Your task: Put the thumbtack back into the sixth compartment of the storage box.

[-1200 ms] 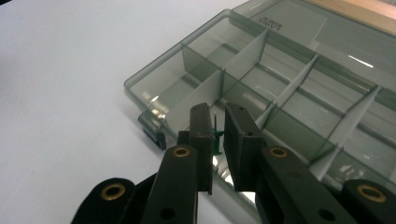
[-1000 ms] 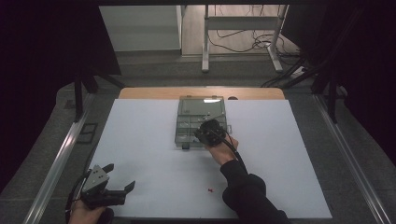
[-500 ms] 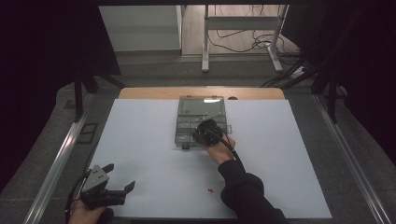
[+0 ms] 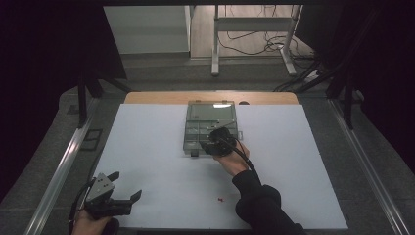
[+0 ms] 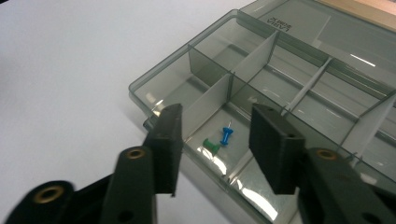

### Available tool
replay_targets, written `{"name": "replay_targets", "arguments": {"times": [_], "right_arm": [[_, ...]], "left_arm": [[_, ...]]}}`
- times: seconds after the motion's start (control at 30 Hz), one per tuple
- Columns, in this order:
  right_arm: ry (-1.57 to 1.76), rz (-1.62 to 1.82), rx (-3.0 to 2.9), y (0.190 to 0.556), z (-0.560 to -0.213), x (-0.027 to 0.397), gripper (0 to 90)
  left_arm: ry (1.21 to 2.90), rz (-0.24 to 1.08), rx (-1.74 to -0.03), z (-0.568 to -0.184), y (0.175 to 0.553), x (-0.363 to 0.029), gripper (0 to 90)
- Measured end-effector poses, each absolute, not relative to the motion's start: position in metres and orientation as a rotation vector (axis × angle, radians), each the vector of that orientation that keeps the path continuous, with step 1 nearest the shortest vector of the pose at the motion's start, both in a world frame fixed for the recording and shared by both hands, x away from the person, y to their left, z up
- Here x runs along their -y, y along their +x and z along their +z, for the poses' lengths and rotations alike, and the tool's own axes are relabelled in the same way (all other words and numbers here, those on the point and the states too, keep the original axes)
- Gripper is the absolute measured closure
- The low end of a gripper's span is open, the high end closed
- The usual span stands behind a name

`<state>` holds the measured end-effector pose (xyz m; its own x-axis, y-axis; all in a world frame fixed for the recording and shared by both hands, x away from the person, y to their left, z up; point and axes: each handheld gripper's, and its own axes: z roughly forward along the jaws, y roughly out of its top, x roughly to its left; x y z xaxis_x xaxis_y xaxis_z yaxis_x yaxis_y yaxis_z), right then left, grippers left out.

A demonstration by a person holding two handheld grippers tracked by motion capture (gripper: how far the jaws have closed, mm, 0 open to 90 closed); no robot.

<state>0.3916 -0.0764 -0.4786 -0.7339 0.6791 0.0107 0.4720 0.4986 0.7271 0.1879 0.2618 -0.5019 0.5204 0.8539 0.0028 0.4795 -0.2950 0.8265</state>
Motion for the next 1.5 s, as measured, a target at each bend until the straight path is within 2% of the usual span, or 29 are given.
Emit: {"name": "replay_targets", "arguments": {"times": [1.0,1.17,1.5], "right_arm": [[0.879,1.0,-2.509,0.348,-0.473,0.095,5.9],[0.877,0.979,-2.524,0.342,-0.473,0.1,2.1],[0.907,0.888,-2.572,0.332,-0.477,0.108,1.4]], "left_arm": [[1.949,0.585,-1.087,-0.502,0.188,-0.261,3.0],[1.949,0.584,-1.087,-0.502,0.188,-0.261,3.0],[1.949,0.585,-1.086,-0.502,0.188,-0.261,3.0]]}}
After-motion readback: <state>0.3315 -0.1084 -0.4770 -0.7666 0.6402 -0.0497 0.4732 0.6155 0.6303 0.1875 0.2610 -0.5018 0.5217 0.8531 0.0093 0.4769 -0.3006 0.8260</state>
